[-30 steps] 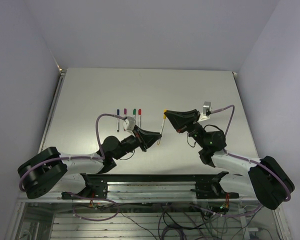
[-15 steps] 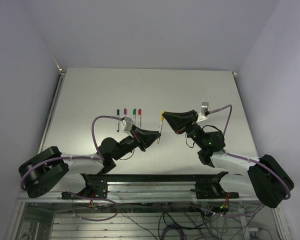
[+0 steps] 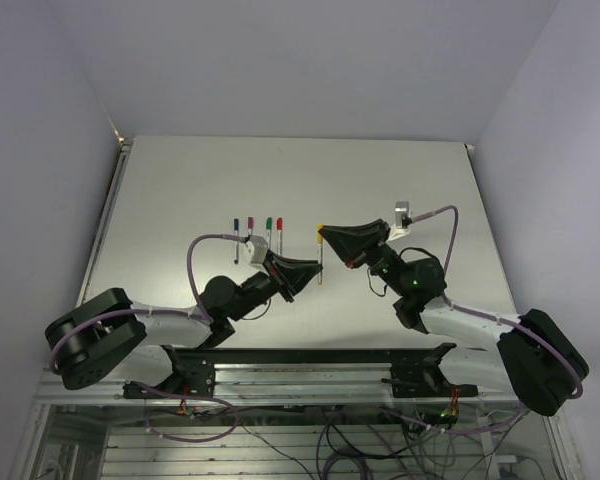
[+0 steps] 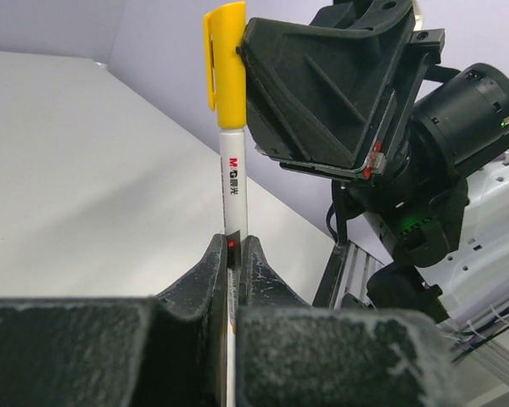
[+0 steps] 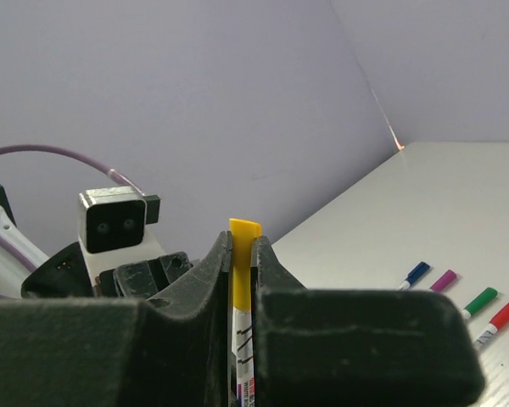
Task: Insert the pens into the pen caps
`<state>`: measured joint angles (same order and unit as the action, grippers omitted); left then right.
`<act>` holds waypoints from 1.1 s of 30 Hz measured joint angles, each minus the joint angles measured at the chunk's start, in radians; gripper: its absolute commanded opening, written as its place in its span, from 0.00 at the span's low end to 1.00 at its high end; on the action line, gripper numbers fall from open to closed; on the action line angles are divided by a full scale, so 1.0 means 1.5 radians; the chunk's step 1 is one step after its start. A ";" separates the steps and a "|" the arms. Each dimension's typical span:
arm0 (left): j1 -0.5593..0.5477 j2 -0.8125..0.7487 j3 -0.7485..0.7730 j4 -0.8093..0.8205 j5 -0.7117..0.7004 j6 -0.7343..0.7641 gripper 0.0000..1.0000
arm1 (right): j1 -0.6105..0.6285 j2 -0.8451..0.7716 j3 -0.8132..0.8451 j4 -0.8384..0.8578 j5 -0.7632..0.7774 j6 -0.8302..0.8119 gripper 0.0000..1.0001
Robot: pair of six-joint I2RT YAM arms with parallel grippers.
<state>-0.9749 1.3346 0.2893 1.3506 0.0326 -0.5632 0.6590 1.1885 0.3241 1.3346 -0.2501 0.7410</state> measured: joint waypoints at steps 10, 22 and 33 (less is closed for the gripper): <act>-0.004 -0.073 0.019 -0.102 -0.034 0.063 0.07 | 0.030 -0.078 0.054 -0.183 0.037 -0.065 0.00; -0.004 -0.078 0.030 -0.185 -0.070 0.098 0.07 | 0.074 -0.055 0.080 -0.279 0.111 -0.106 0.00; 0.017 -0.097 0.030 -0.242 -0.072 0.099 0.07 | 0.106 -0.040 0.090 -0.316 0.179 -0.122 0.00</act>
<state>-0.9497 1.1893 0.3344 0.9882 -0.0757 -0.4152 0.8177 1.1278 0.4591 0.8600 0.0189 0.5583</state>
